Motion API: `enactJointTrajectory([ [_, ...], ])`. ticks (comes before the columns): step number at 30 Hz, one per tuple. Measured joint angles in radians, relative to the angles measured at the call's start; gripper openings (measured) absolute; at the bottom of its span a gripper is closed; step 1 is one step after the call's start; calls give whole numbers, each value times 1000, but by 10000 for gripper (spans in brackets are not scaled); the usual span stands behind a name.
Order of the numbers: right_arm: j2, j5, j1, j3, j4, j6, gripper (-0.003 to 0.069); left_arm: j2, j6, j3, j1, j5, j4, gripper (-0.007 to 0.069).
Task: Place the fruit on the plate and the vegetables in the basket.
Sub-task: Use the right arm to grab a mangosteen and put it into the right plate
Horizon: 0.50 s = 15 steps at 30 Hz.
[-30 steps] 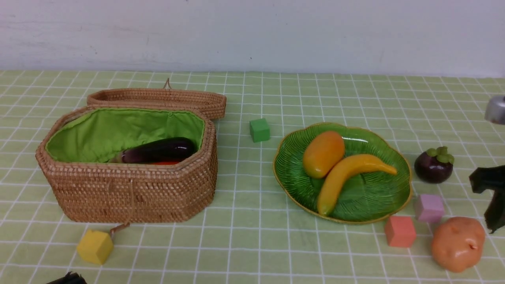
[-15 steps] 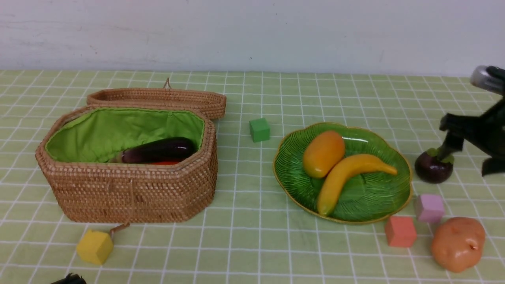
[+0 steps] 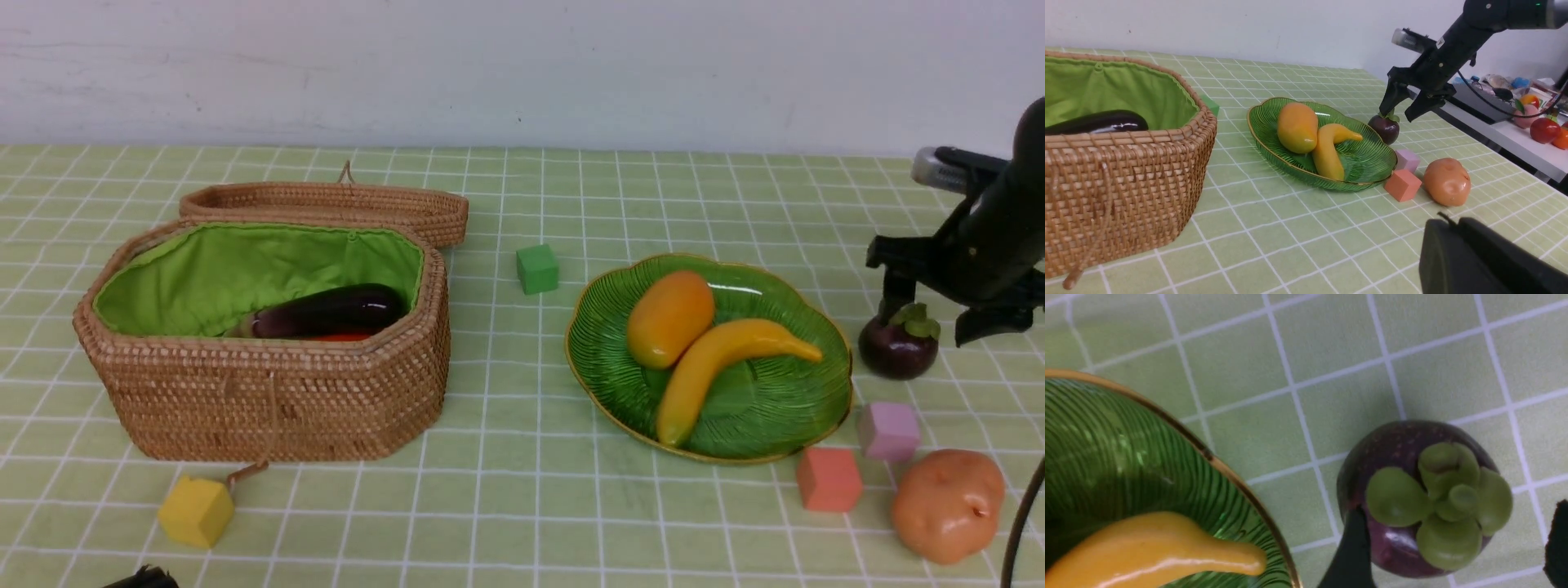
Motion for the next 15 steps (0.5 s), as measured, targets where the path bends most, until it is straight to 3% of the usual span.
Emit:
enactJointTrajectory([
  [15,76,-41,0,-13,3,-4,561,0,4,0,0,0,6,32],
])
